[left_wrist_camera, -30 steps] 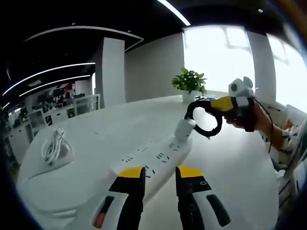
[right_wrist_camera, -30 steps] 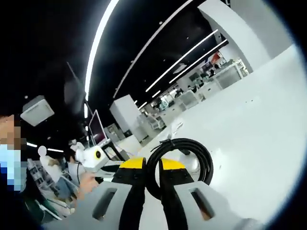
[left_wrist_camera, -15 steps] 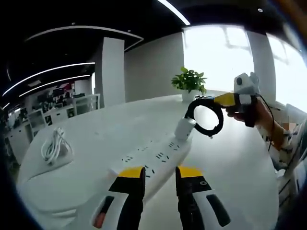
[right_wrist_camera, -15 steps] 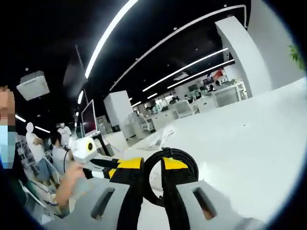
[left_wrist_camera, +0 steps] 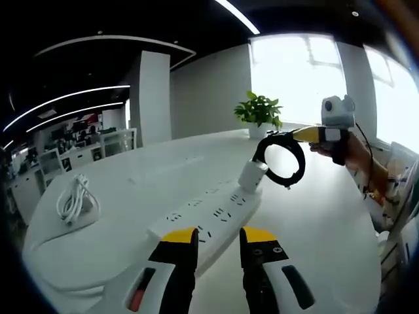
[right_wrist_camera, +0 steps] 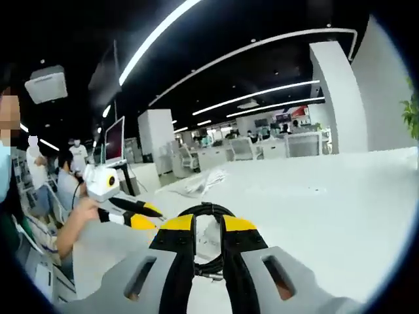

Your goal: Straighten the power strip on the desk, plug the charger into it

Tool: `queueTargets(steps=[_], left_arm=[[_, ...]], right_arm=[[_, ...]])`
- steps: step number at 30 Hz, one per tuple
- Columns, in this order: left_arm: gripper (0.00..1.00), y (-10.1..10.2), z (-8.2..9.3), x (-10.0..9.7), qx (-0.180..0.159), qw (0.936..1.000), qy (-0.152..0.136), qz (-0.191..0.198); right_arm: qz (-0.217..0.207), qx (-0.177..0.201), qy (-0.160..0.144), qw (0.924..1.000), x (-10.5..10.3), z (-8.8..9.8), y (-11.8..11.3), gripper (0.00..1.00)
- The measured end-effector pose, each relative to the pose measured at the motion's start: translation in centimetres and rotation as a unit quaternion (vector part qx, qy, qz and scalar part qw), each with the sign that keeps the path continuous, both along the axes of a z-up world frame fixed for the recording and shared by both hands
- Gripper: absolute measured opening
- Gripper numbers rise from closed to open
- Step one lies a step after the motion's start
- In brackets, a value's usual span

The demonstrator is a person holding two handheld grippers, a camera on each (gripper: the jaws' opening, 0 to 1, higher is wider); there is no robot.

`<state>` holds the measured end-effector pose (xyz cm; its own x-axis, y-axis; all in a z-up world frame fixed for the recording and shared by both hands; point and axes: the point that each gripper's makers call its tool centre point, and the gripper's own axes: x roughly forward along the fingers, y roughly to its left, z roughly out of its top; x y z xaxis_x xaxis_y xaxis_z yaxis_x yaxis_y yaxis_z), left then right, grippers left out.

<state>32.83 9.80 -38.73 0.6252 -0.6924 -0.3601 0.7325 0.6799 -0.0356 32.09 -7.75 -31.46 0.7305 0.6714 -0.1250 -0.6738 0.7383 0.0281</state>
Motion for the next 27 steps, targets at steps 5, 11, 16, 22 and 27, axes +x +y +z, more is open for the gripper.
queueTargets(steps=[5, 11, 16, 22, 27], left_arm=[[0.26, 0.1, 0.0, 0.0, 0.001, 1.0, 0.0, 0.001], [0.26, 0.0, -0.1, -0.1, 0.0, 1.0, 0.0, 0.0], [0.26, 0.0, -0.1, -0.2, 0.001, 1.0, 0.0, 0.0], [0.26, 0.1, -0.1, -0.1, 0.001, 1.0, 0.0, 0.001], [0.26, 0.0, 0.0, -0.2, 0.001, 1.0, -0.001, 0.0]], right_arm=[[-0.005, -0.039, -0.016, 0.9991, 0.3, -0.4, 0.2, 0.16], [0.001, -0.073, -0.017, 0.9972, 1.2, -1.0, 0.2, 0.18], [0.015, -0.11, -0.032, 0.9934, 1.9, -1.1, 0.2, 0.18], [0.033, -0.132, -0.042, 0.9898, 2.1, -1.0, 0.7, 0.21], [0.052, -0.17, -0.045, 0.9831, 2.6, -1.5, 1.0, 0.2]])
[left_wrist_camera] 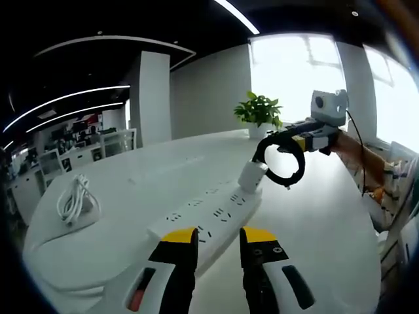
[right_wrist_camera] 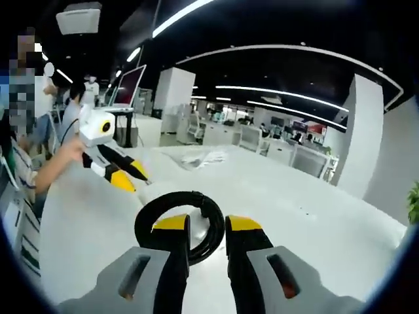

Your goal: Straighten the power strip on the desk, plug the charger into it

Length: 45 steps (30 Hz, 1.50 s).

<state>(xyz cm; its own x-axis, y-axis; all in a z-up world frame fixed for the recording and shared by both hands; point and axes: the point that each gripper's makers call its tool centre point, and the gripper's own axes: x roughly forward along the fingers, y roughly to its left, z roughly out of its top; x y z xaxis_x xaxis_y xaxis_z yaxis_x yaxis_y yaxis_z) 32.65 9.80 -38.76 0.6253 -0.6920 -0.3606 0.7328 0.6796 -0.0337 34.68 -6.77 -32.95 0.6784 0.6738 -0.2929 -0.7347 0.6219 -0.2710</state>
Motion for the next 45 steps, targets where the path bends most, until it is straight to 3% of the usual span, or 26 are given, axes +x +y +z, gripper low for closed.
queueTargets(steps=[4, 20, 26, 36, 40, 45], left_arm=[[0.26, -0.1, -0.1, -0.1, 0.001, 1.0, 0.0, -0.002], [0.26, -0.1, -0.3, 0.0, 0.006, 1.0, 0.004, -0.002], [0.26, -0.1, -0.4, -0.1, 0.006, 1.0, 0.004, -0.002], [0.26, -0.2, -0.4, -0.3, 0.006, 1.0, 0.003, -0.004], [0.26, -0.3, -0.5, -0.3, 0.007, 1.0, 0.004, -0.004], [0.26, -0.3, -0.6, -0.3, 0.01, 0.9999, 0.005, -0.005]], right_arm=[[0.015, -0.035, 0.002, 0.9993, 0.6, -0.6, 0.2, 0.2], [0.054, -0.104, 0.016, 0.993, 2.0, -2.1, 1.6, 0.22], [0.069, -0.114, 0.011, 0.991, 2.4, -1.6, 2.1, 0.2], [0.089, -0.097, 0.039, 0.9905, 2.5, -1.8, 2.4, 0.19], [0.107, -0.108, 0.055, 0.9869, 2.3, -2.0, 2.3, 0.19], [0.134, -0.152, 0.061, 0.9773, 2.2, -2.1, 2.6, 0.19]])
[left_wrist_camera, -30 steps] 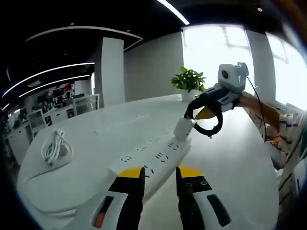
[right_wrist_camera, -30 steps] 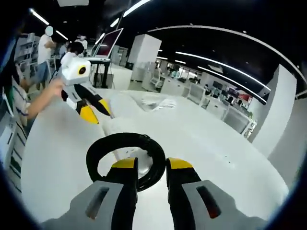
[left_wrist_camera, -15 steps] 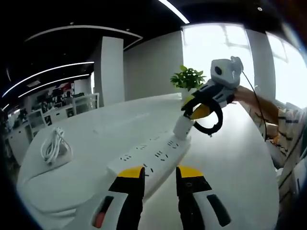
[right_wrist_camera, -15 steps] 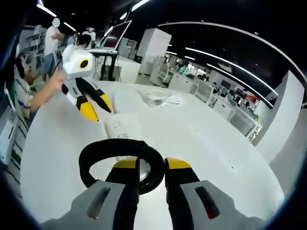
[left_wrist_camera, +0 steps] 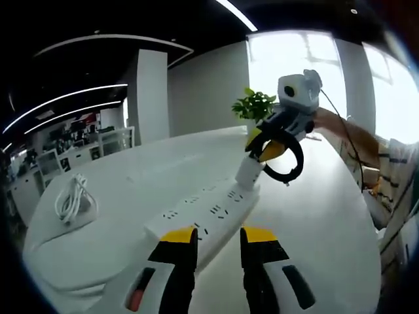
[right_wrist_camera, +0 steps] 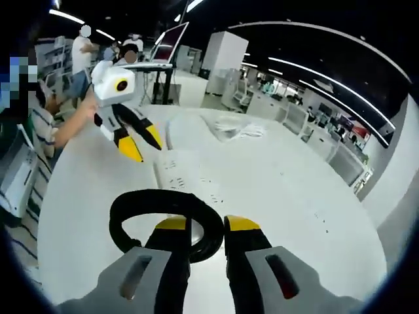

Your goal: Straighten the power strip on the desk, plug the charger into it

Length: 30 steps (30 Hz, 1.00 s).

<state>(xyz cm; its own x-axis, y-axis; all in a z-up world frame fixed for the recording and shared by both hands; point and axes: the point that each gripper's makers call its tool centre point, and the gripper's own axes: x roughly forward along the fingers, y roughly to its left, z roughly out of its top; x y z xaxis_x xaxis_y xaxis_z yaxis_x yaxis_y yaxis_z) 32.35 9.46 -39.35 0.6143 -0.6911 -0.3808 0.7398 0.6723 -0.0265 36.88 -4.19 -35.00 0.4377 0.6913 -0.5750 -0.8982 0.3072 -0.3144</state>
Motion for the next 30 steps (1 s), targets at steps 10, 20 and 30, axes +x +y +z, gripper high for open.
queueTargets(steps=[10, 20, 30], left_arm=[[0.26, 0.12, -0.07, 0.13, 0.001, 1.0, 0.002, 0.002], [0.26, 0.02, -0.09, -0.1, 0.002, 1.0, 0.0, 0.0], [0.26, -0.02, 0.07, -0.06, 0.0, 1.0, -0.001, -0.002]], right_arm=[[0.022, -0.042, 0.007, 0.9989, 0.02, -0.02, 0.17, 0.17], [0.024, -0.088, 0.015, 0.9957, -0.4, -0.09, -0.12, 0.18], [0.032, -0.128, 0.016, 0.9912, -0.6, -0.59, 0.39, 0.2]])
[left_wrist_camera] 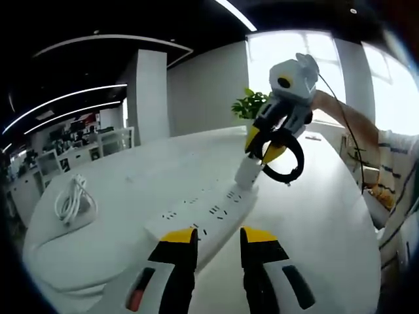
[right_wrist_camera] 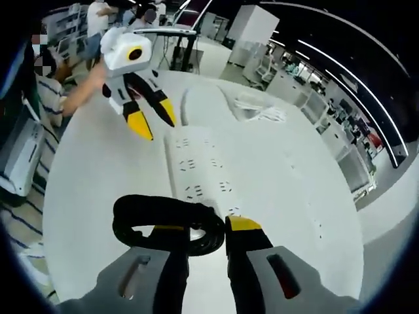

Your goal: Straighten the power strip on the desk, plug the charger into it

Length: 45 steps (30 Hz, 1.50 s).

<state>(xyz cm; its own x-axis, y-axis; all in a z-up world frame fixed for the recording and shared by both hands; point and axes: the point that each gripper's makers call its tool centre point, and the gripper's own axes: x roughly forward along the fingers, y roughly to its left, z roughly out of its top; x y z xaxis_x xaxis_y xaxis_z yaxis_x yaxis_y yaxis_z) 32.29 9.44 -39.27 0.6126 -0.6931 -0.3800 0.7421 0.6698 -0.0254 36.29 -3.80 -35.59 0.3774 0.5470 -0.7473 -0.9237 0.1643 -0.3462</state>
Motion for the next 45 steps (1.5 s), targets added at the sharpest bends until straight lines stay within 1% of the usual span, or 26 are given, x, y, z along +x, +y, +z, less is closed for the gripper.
queueTargets(steps=[6, 13, 24, 33, 39, 45], left_arm=[[0.26, -0.1, 0.0, 0.0, 0.0, 1.0, 0.0, -0.001], [0.26, 0.0, 0.0, 0.0, 0.001, 1.0, 0.0, -0.001], [0.26, 0.0, 0.0, 0.0, 0.001, 1.0, 0.0, -0.001], [0.26, -0.1, 0.0, 0.0, 0.001, 1.0, 0.0, -0.002], [0.26, -0.2, -0.1, -0.1, 0.002, 1.0, 0.0, -0.003], [0.26, -0.3, -0.2, -0.1, 0.005, 1.0, 0.002, -0.004]], right_arm=[[0.002, -0.017, -0.003, 0.9999, 0.0, -0.1, -0.1, 0.2], [0.003, -0.025, -0.005, 0.9997, 0.1, 0.0, -0.2, 0.2], [0.0, -0.017, 0.004, 0.9998, 0.0, -0.2, 0.0, 0.22], [0.008, -0.049, -0.004, 0.9987, 0.3, -1.2, 0.3, 0.24], [0.024, -0.089, -0.03, 0.9953, 0.4, -1.9, 0.7, 0.24], [0.026, -0.106, -0.044, 0.993, 0.3, -2.2, 0.9, 0.24]])
